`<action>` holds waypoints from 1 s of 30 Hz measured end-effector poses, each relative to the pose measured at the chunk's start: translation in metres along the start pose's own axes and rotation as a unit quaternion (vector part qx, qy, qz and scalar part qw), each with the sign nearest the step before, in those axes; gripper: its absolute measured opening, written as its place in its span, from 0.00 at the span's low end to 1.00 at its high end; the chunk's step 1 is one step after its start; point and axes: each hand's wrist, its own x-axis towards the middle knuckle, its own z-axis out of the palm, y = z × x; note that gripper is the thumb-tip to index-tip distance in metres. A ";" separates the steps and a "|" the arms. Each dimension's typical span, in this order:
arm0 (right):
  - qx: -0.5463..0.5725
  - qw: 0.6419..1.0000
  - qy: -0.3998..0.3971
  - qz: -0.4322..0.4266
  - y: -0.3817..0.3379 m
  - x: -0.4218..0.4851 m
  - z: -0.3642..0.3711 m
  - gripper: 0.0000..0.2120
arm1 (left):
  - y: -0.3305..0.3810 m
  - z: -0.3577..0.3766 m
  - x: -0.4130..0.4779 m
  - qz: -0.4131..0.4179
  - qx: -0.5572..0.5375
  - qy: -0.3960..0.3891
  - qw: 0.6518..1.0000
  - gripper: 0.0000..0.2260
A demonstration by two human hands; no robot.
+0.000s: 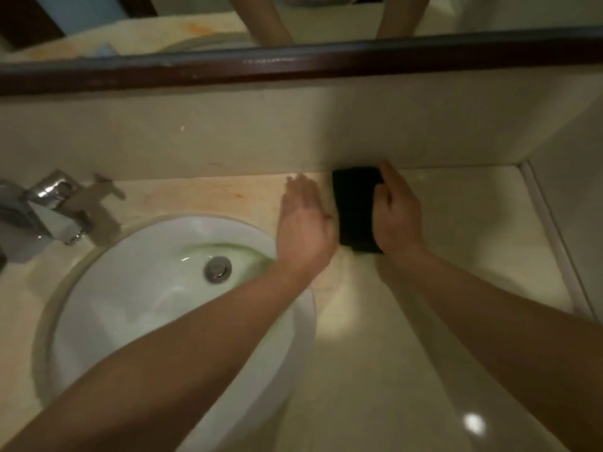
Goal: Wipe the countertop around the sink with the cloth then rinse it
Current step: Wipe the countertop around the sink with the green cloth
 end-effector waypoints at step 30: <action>-0.281 0.956 -0.039 0.076 -0.069 -0.023 0.123 0.33 | -0.137 -0.027 0.021 0.146 0.150 -0.100 0.973 0.27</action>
